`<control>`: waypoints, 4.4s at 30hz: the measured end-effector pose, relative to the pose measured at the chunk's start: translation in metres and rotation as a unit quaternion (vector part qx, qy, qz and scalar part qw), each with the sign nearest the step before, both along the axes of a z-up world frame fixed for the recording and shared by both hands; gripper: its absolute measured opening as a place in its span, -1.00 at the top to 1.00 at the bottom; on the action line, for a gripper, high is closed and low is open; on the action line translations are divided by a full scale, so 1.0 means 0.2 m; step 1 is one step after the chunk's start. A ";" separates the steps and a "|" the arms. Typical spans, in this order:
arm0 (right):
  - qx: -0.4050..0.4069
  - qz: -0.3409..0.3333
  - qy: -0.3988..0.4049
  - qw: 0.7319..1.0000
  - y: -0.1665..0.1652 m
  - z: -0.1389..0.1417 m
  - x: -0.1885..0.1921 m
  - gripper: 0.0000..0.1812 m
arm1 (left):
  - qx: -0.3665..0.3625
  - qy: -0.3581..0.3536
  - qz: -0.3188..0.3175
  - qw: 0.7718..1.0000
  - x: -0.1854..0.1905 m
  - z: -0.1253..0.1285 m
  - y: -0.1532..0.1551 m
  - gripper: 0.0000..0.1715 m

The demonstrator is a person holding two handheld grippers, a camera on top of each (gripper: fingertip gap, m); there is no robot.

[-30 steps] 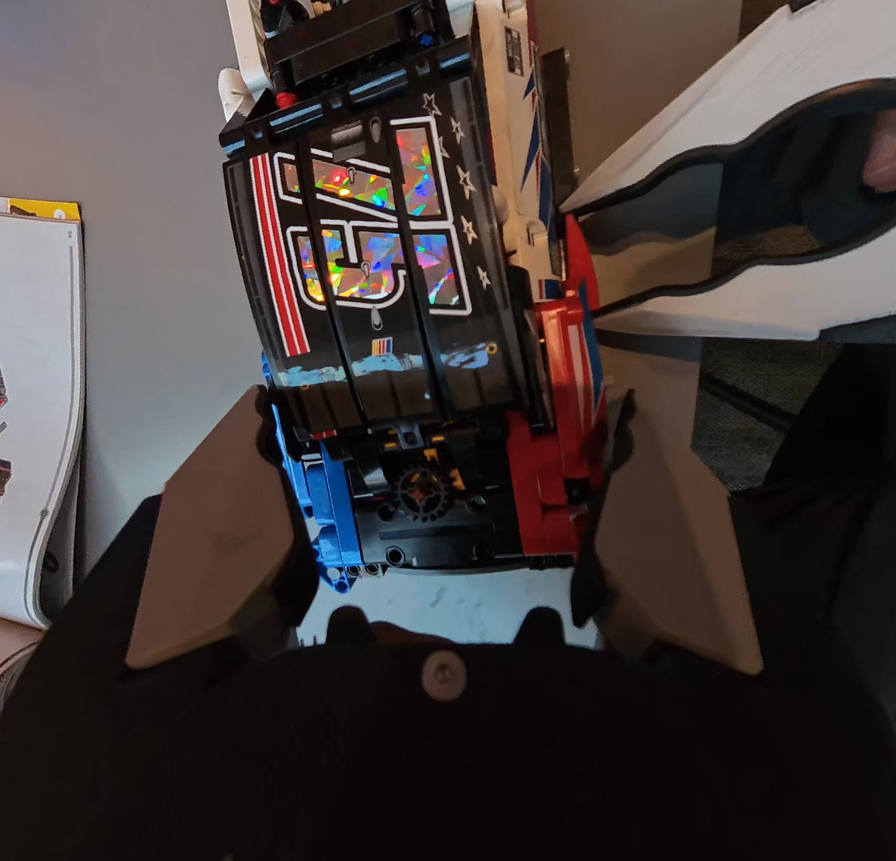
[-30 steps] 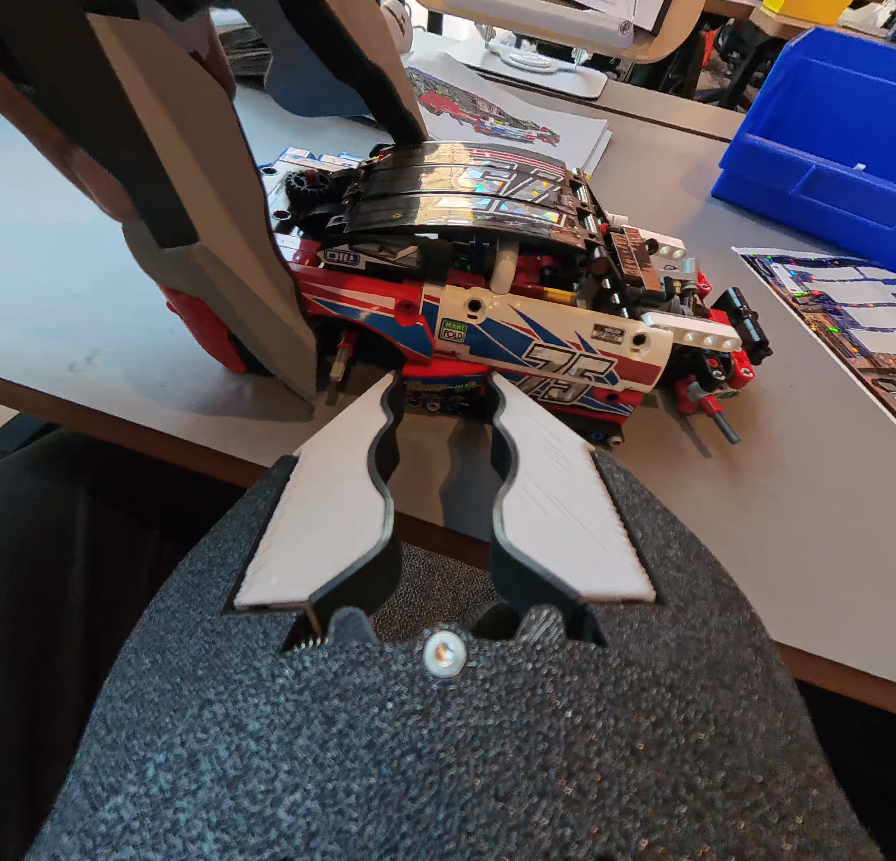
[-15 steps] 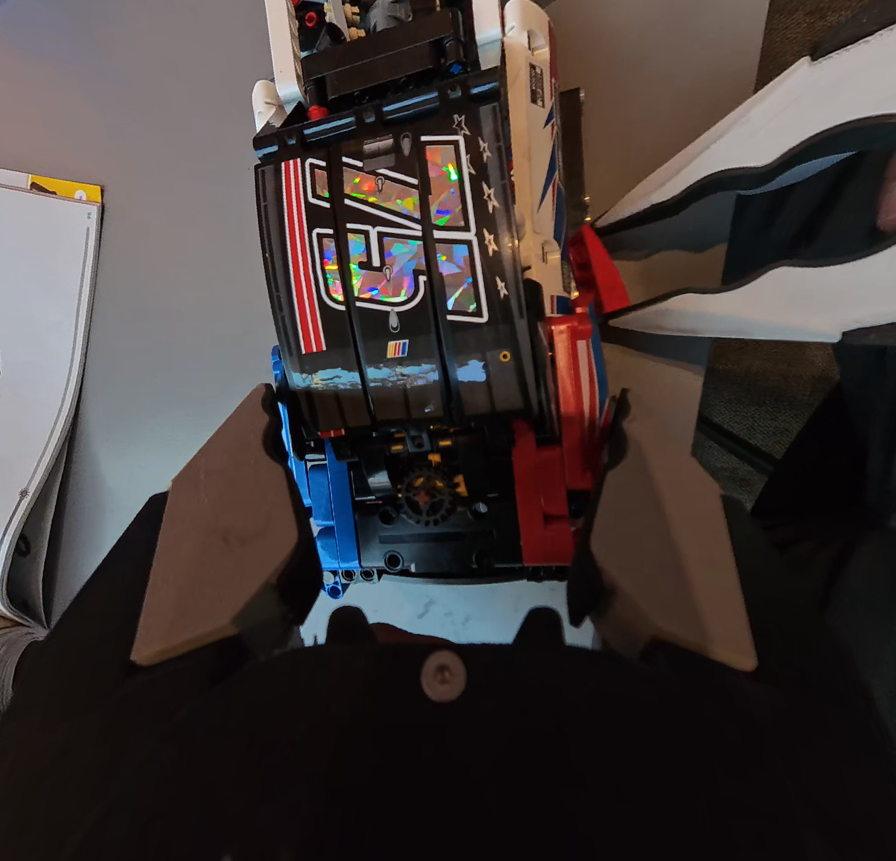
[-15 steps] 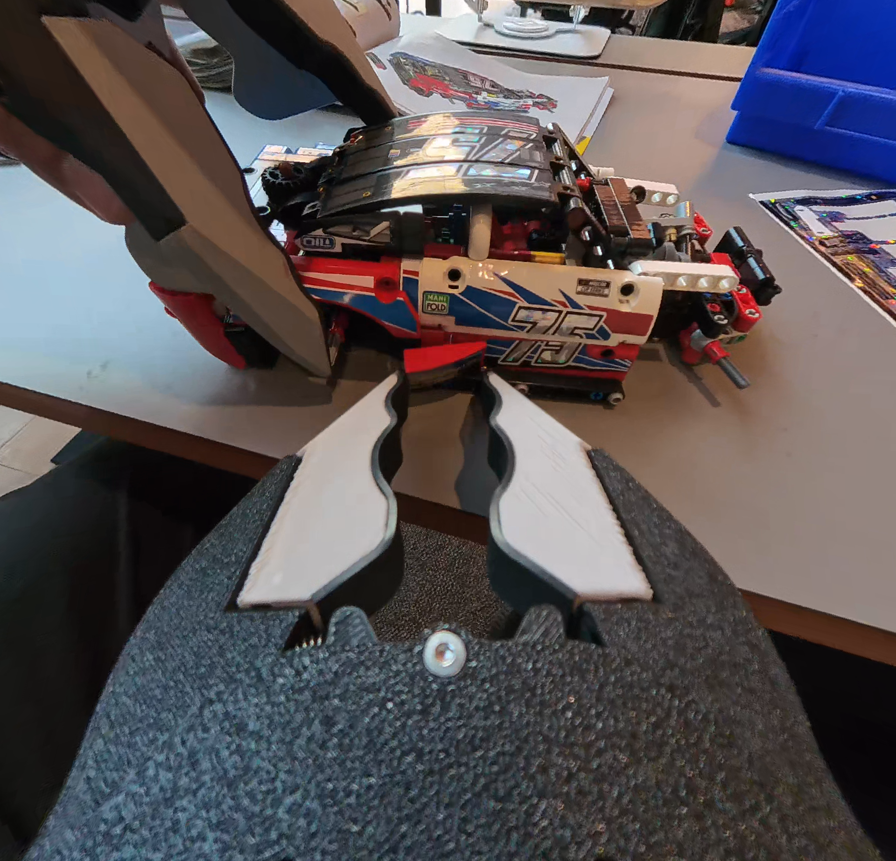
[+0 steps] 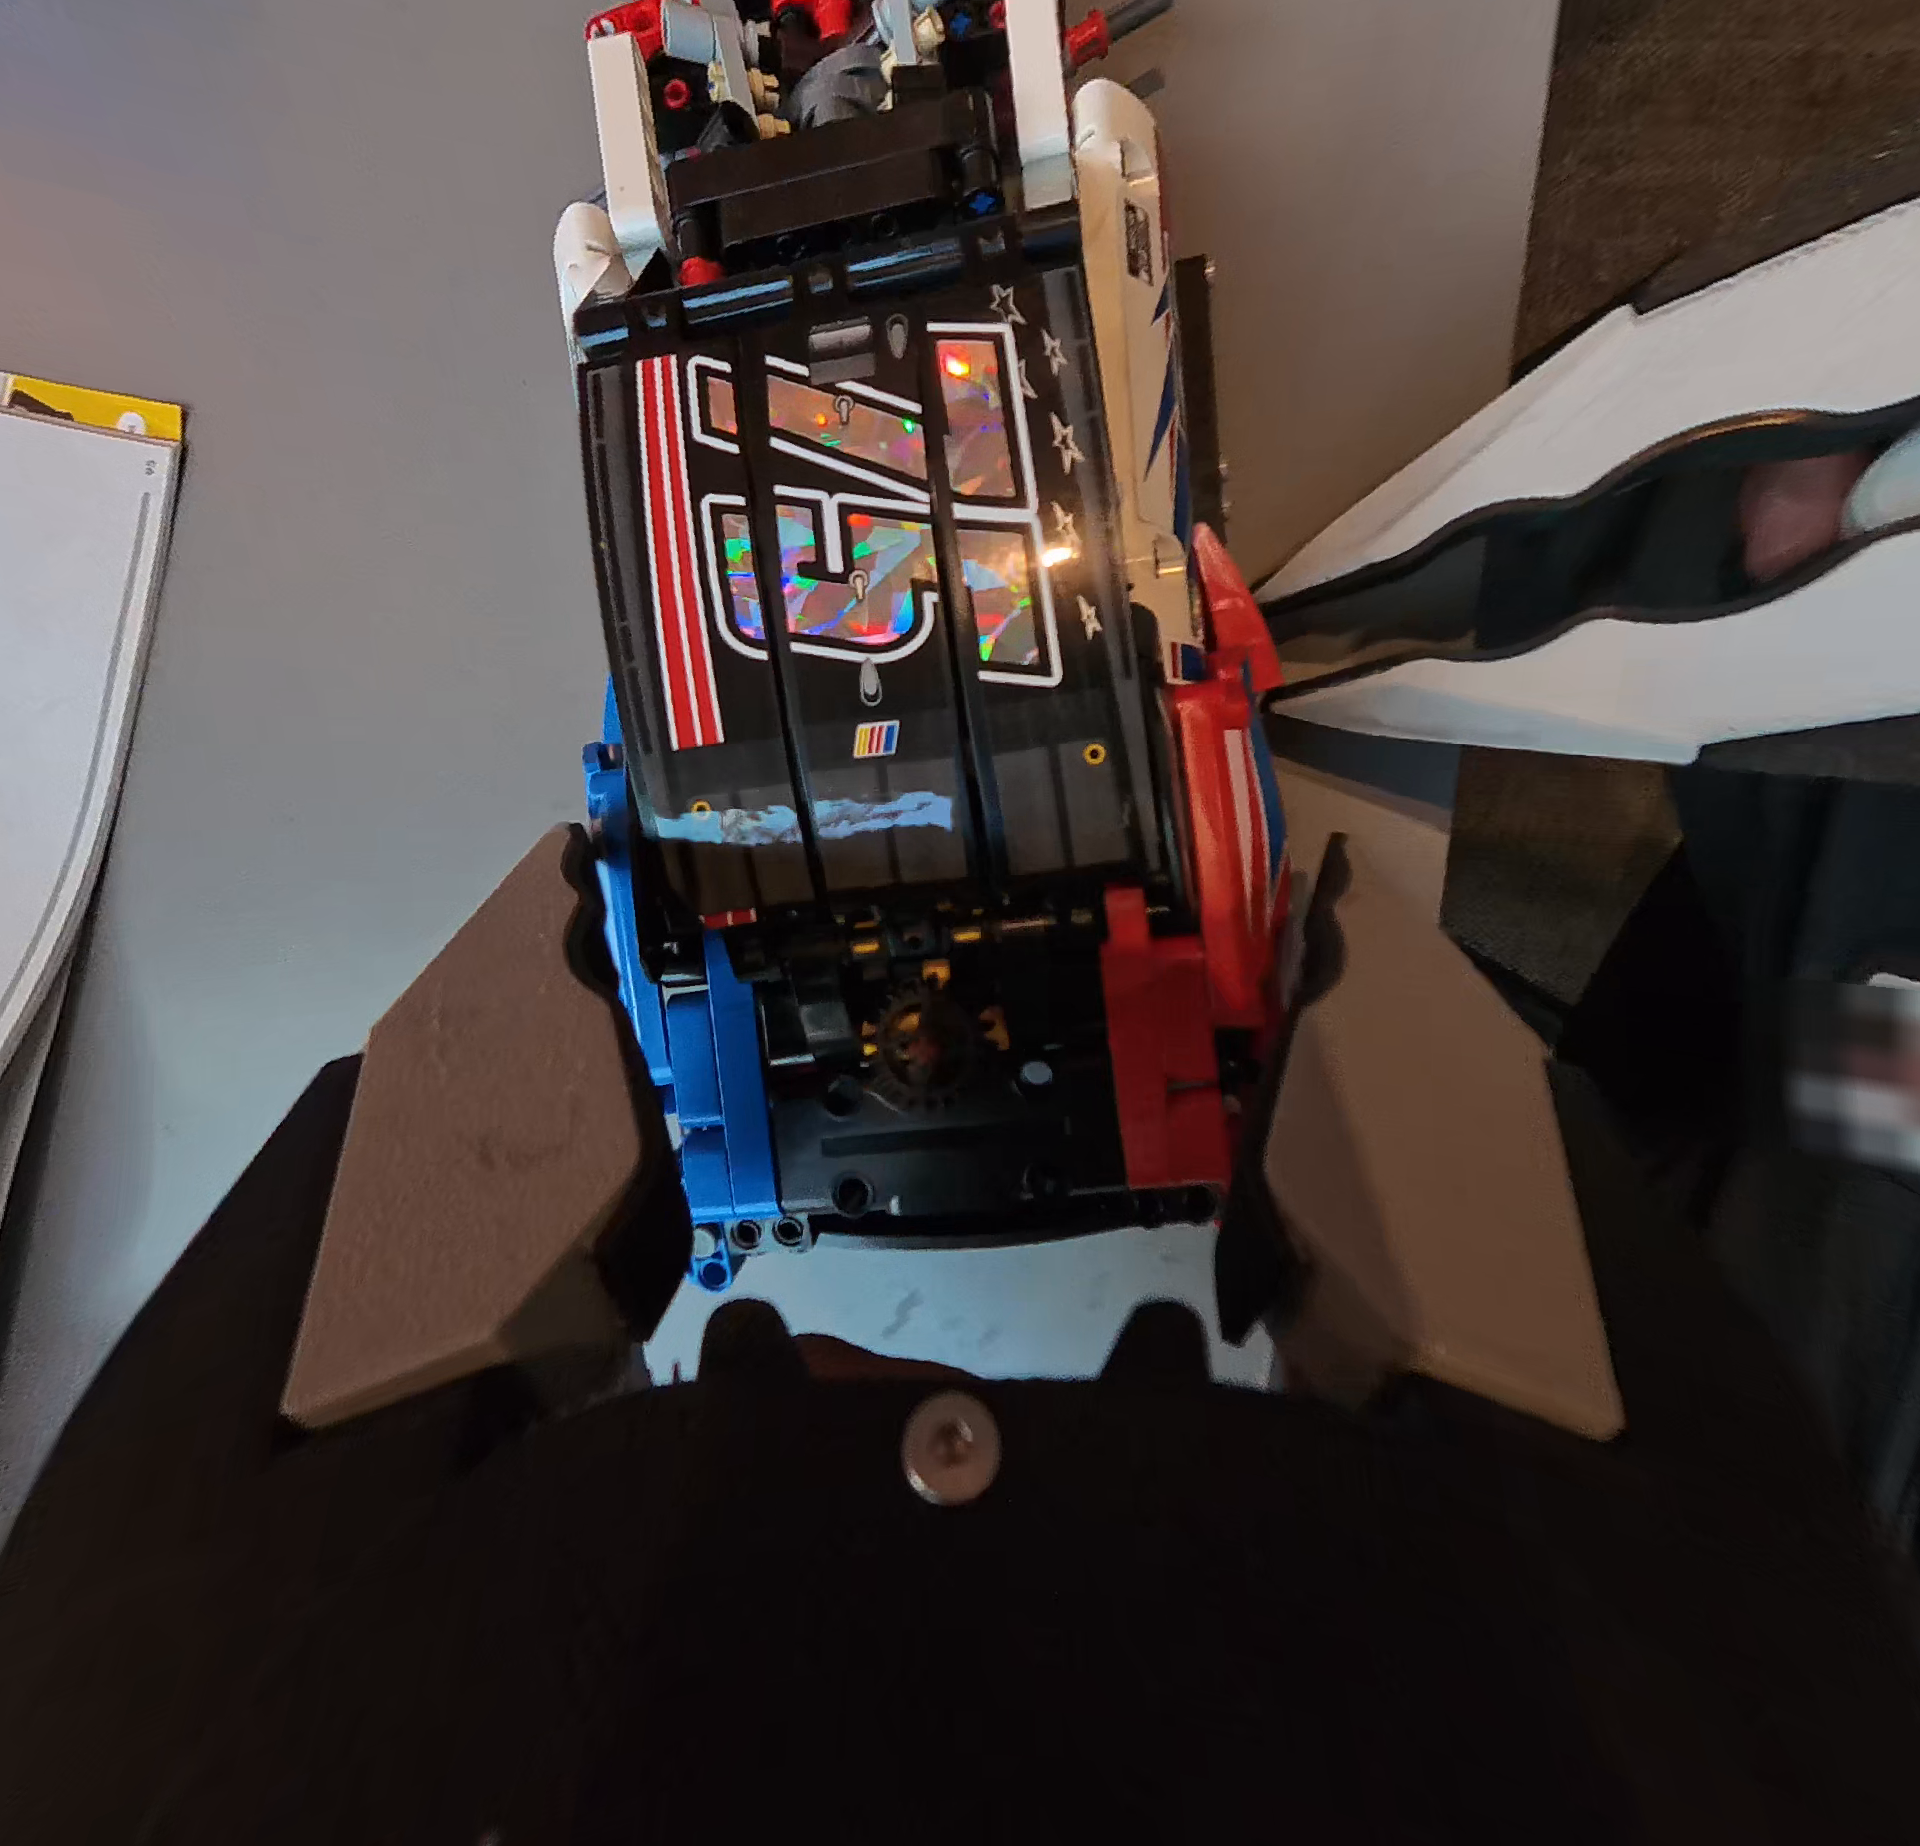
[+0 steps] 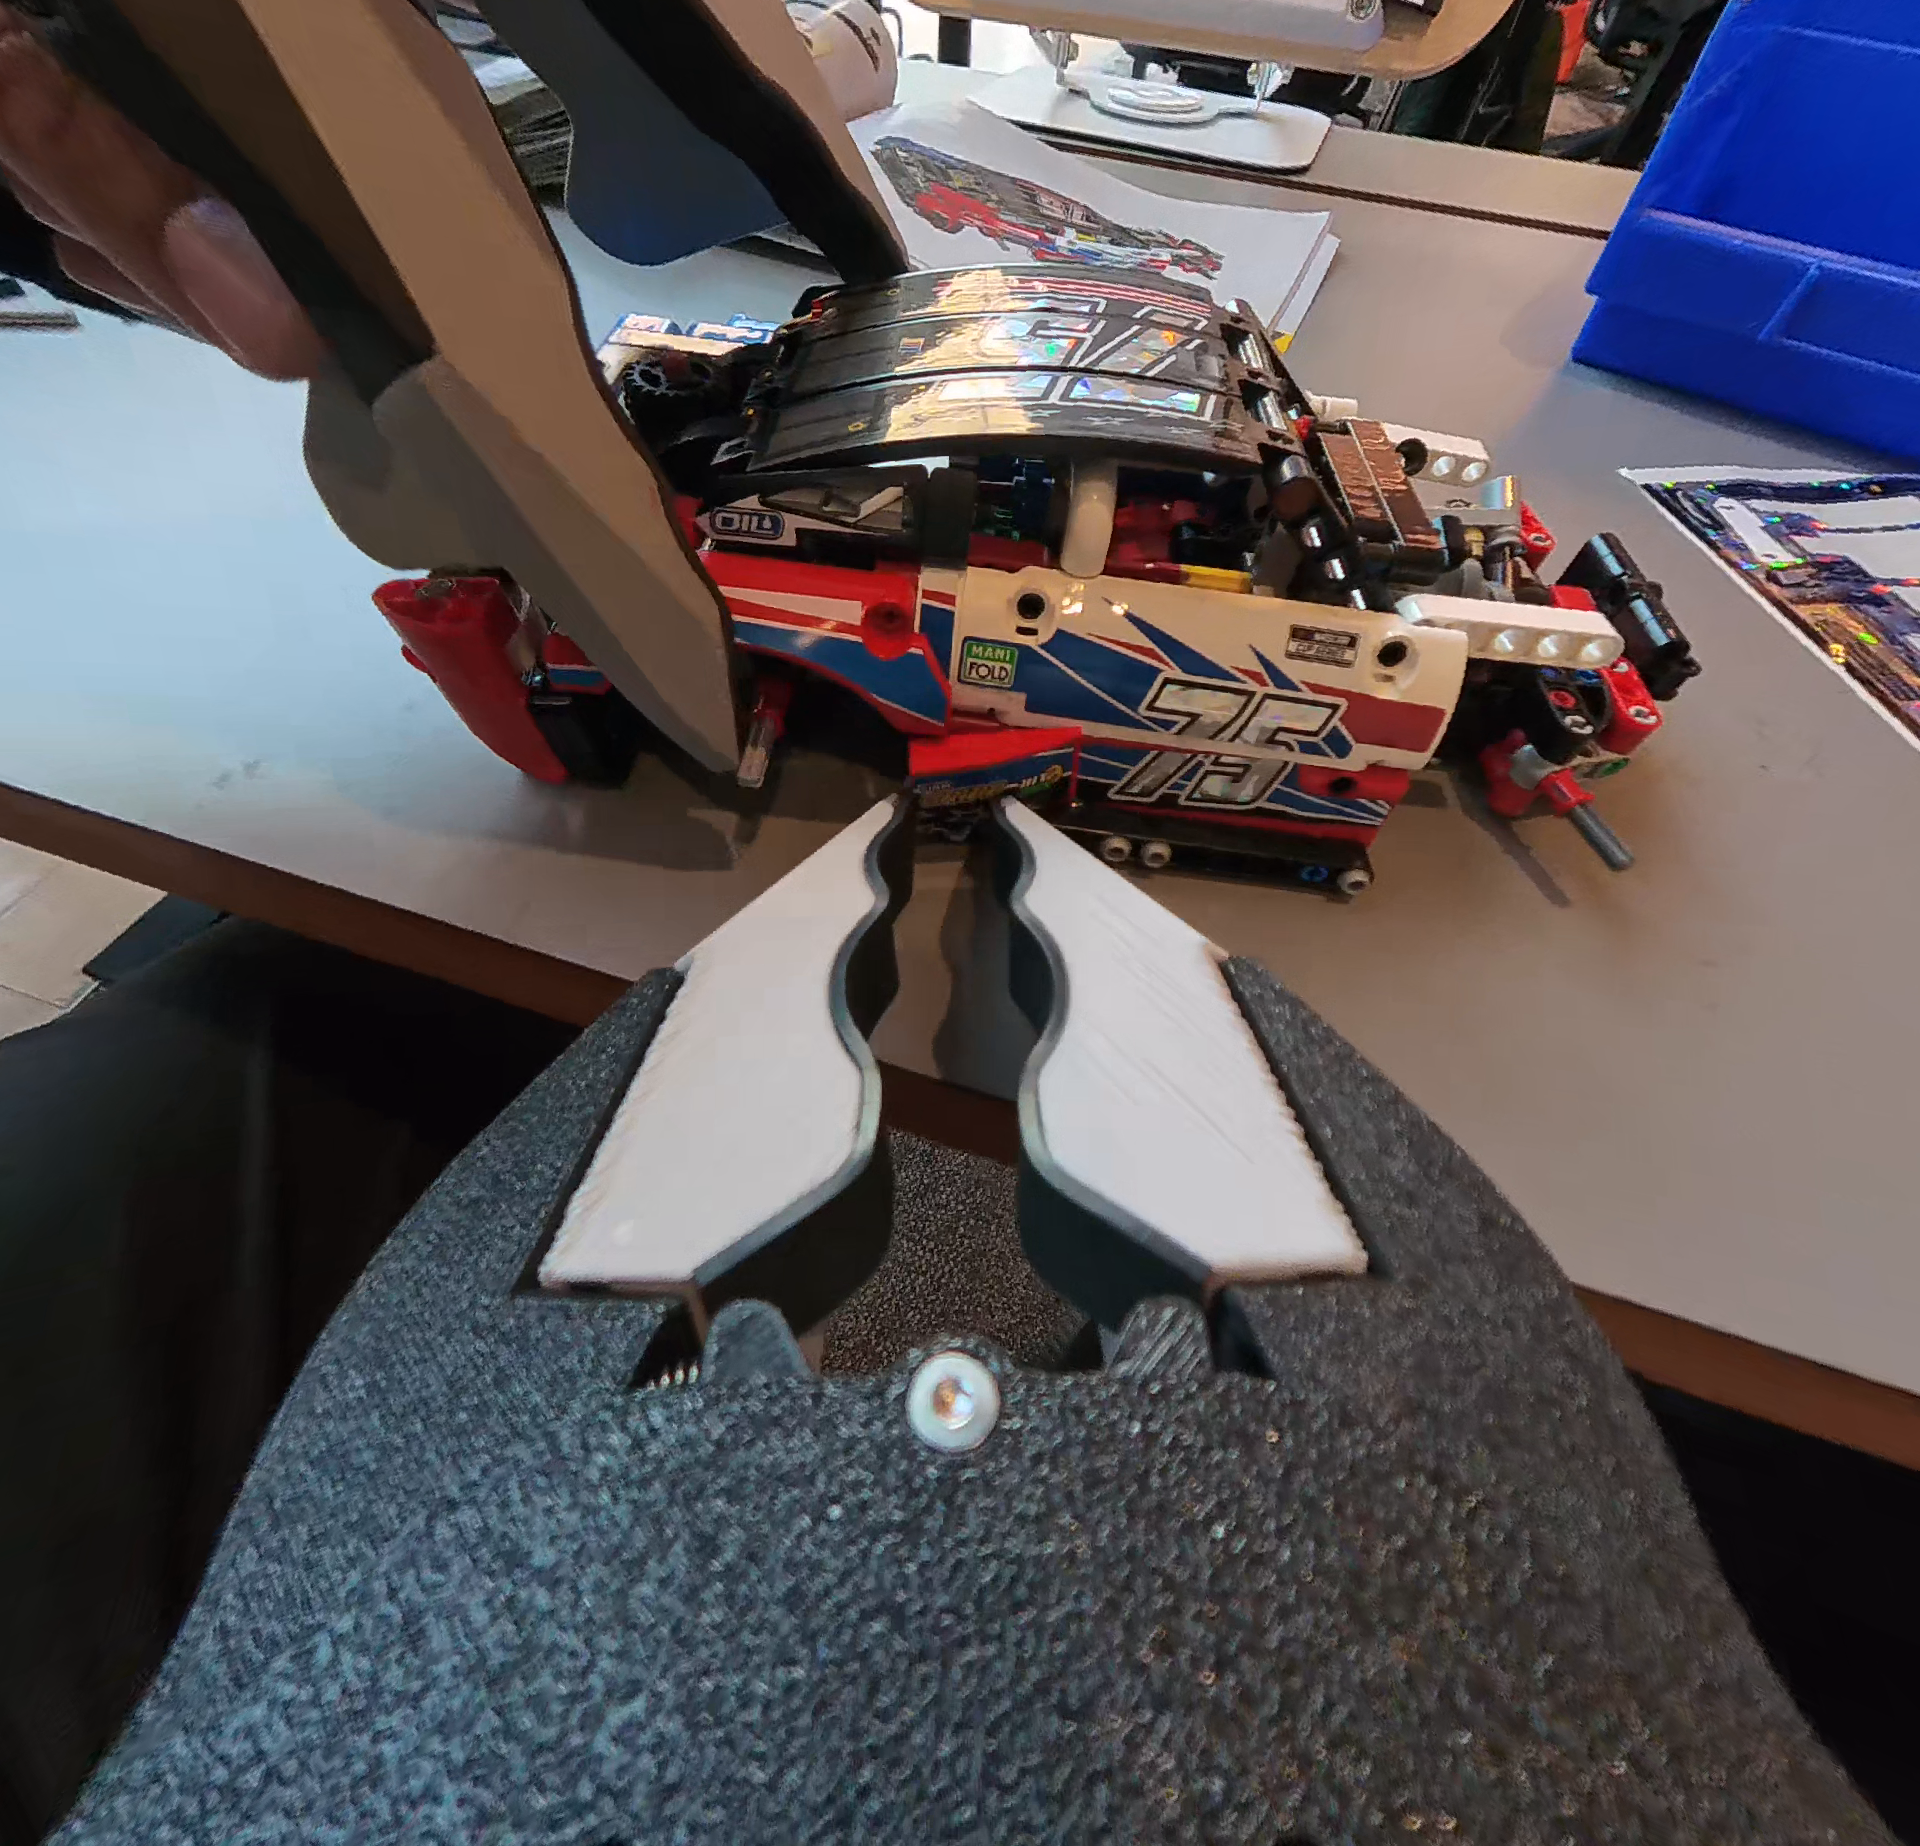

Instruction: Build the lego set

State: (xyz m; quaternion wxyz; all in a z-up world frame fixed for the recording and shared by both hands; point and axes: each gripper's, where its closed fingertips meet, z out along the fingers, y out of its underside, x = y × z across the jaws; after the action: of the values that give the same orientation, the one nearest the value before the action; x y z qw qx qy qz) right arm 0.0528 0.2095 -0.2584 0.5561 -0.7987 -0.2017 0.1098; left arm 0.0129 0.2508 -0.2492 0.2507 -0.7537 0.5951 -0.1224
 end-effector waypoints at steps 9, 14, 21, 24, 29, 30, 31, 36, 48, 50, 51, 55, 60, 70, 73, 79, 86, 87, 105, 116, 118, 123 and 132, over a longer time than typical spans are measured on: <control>-0.013 0.008 0.017 1.000 0.01 0.00 -0.01 0.86 | -0.110 -0.137 -0.035 0.984 -0.04 0.12 0.03 -0.24; -0.030 0.016 0.019 0.999 0.00 0.00 -0.03 0.86 | -0.149 -0.130 -0.058 0.979 -0.07 0.07 0.10 -0.19; -0.041 0.005 0.019 0.999 0.02 0.00 -0.03 0.88 | -0.151 -0.086 -0.124 0.977 -0.04 0.05 0.07 -0.32; -0.048 -0.010 0.017 0.999 0.03 0.00 -0.01 0.88 | -0.152 -0.060 -0.149 0.975 -0.04 0.03 0.07 -0.38; -0.043 -0.013 -0.010 0.999 0.05 0.00 -0.02 0.90 | -0.165 -0.135 -0.146 0.966 0.06 0.21 0.18 -0.18; -0.043 -0.013 -0.014 0.999 0.06 0.00 -0.02 0.90 | -0.169 -0.127 -0.148 0.966 0.06 0.20 0.20 -0.20; -0.043 -0.012 -0.016 0.999 0.06 0.00 -0.03 0.91 | -0.187 -0.116 -0.156 0.963 0.07 0.19 0.19 -0.23; -0.043 -0.013 -0.022 0.999 0.07 0.00 -0.04 0.91 | -0.216 -0.070 -0.171 0.959 0.09 0.06 0.14 -0.39; -0.050 -0.019 -0.073 0.996 0.08 -0.01 -0.05 0.93 | -0.160 -0.045 -0.157 0.974 0.12 0.01 0.14 -0.44; -0.048 -0.016 -0.091 0.995 0.08 -0.01 -0.05 0.93 | -0.159 -0.043 -0.155 0.974 0.13 0.01 0.14 -0.43; -0.048 -0.013 -0.106 0.993 0.08 -0.01 -0.05 0.93 | -0.158 -0.042 -0.155 0.974 0.13 0.01 0.14 -0.43; -0.047 -0.016 -0.158 0.986 0.09 -0.01 -0.06 0.94 | -0.159 -0.046 -0.153 0.974 0.13 0.01 0.14 -0.43; -0.006 -0.011 -0.230 0.973 0.09 -0.01 -0.07 0.97 | -0.148 -0.037 -0.146 0.977 0.13 0.00 0.14 -0.42; -0.049 0.002 -0.168 0.985 0.10 -0.01 -0.07 0.98 | -0.144 -0.039 -0.144 0.978 0.13 0.00 0.15 -0.43; -0.047 -0.005 -0.153 0.987 0.10 -0.01 -0.07 0.97 | -0.141 -0.036 -0.142 0.979 0.13 -0.01 0.15 -0.43; -0.011 -0.030 -0.182 0.983 0.09 0.01 -0.05 0.99 | -0.130 -0.033 -0.136 0.982 0.14 -0.01 0.16 -0.44; -0.009 -0.024 -0.168 0.985 0.07 0.01 -0.06 0.91 | -0.169 -0.061 -0.129 0.975 0.14 0.03 0.17 -0.38; -0.006 -0.024 -0.168 0.986 0.06 0.02 -0.05 0.91 | -0.182 -0.074 -0.129 0.972 0.15 0.06 0.17 -0.37; 0.091 0.036 -0.070 0.993 0.26 0.32 0.59 0.58 | 0.046 -0.225 0.102 0.968 -0.56 0.32 0.16 -0.23; 0.149 0.137 -0.001 0.979 0.88 0.49 0.56 0.49 | 0.099 -0.245 0.192 0.945 -0.71 0.10 0.12 -0.01; 0.141 0.144 0.015 0.979 0.93 0.45 0.54 0.49 | 0.090 -0.228 0.188 0.951 -0.70 0.07 0.12 0.06; 0.124 0.165 0.019 0.978 0.90 0.39 0.48 0.52 | 0.087 -0.255 0.187 0.945 -0.71 0.10 0.11 0.23; 0.095 0.219 0.051 0.970 0.75 0.40 0.46 0.52 | 0.009 -0.272 0.154 0.950 -0.67 0.08 0.07 0.29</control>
State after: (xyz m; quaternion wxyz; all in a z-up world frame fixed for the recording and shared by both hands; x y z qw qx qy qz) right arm 0.1440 0.3596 -0.1794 0.6011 -0.6722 -0.3526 0.2500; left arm -0.1216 0.2639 -0.2336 0.4256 -0.7722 0.3820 -0.2768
